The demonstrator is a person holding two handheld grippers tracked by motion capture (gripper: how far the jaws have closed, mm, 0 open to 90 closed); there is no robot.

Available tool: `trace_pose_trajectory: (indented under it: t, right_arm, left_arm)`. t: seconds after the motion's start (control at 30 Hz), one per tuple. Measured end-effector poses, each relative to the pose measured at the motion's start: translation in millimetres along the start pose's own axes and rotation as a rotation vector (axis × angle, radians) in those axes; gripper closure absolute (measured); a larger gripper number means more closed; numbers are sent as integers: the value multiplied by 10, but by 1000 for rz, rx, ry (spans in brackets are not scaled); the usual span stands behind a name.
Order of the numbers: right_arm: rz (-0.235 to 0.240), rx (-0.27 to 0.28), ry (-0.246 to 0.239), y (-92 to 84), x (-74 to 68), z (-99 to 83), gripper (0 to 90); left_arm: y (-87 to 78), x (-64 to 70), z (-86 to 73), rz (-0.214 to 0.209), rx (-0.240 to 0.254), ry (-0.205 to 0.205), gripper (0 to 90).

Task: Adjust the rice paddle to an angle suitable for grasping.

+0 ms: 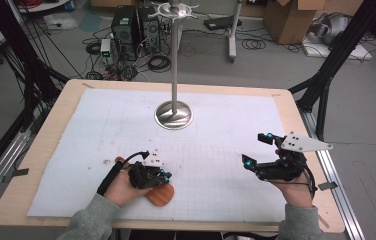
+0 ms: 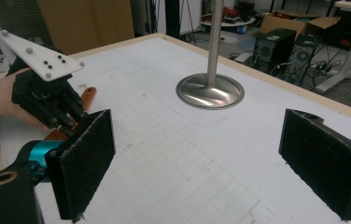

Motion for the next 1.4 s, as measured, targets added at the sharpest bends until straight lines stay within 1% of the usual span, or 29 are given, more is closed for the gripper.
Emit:
trace_pose_trajectory:
  t: [0.03, 0.07, 0.13, 0.23, 0.3, 0.33, 0.43, 0.5, 0.57, 0.63, 0.73, 0.77, 0.8, 0.87, 0.93, 0.97, 1.13, 1.2, 1.3, 1.33, 1.4]
  right_arm:
    - [0, 0, 0, 0, 0, 0, 94]
    - [-1, -4, 6, 4, -1, -4, 94]
    - [2, -2, 4, 5, -3, -2, 93]
    - [2, 1, 4, 1, 4, 0, 93]
    - [-2, 2, 2, 4, 18, -1, 93]
    - [1, -1, 9, 9, 14, -2, 94]
    - [6, -3, 2, 38, 4, 0, 94]
    - [11, -5, 0, 62, -6, 7, 93]
    - [16, -3, -3, 82, -8, 18, 94]
    - [21, 2, -8, 104, -5, 32, 93]
    - [26, 5, -1, 129, -2, 45, 93]
    - [28, 6, 0, 135, 2, 50, 94]
    - [30, 10, -3, 145, 8, 58, 94]
    - [31, 20, -6, 157, 12, 75, 93]
    - [36, 20, -5, 162, 9, 82, 93]
    - [35, 19, -3, 167, 6, 85, 94]
    - [40, 19, -9, 177, -6, 95, 93]
    - [38, 19, -6, 169, -5, 95, 93]
    - [34, 22, -6, 148, 2, 95, 94]
    - [33, 22, -4, 139, 2, 94, 93]
    - [31, 22, -7, 126, 2, 90, 94]
  left_arm:
    - [0, 0, 0, 0, 0, 0, 897]
    - [-31, -12, 20, 14, 34, 3, 897]
    - [-112, -43, 39, 25, 70, -1, 897]
    - [-269, -125, 18, 50, 97, -14, 897]
    - [-371, -187, -30, 69, 109, -32, 897]
    - [-414, -221, -60, 79, 114, -41, 897]
    - [-531, -306, -176, 104, 120, -75, 896]
    - [-581, -338, -232, 117, 121, -84, 896]
    - [-644, -363, -291, 129, 123, -104, 897]
    - [-695, -379, -337, 133, 121, -110, 897]
    - [-765, -403, -424, 148, 113, -125, 896]
    - [-765, -403, -424, 148, 113, -125, 897]
    - [-808, -418, -489, 155, 107, -134, 896]
    - [-837, -433, -541, 162, 105, -149, 897]
    - [-848, -442, -559, 166, 101, -150, 897]
    - [-856, -454, -595, 166, 98, -159, 896]
    - [-828, -486, -649, 171, 80, -173, 896]
    - [-814, -497, -660, 167, 72, -171, 896]
    - [-791, -509, -645, 170, 76, -180, 897]
    - [-782, -518, -639, 170, 72, -176, 897]
    - [-753, -529, -619, 170, 75, -181, 896]
Point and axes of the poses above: each handheld gripper's, and its own axes: y roughly forward along the jaws, z roughly out of its top, x roughly to its right, the point moved 6 cm from there along y, roughly forward along the jaws, and after that the axes turned 4 degrees about x, right-handed, at the moved point
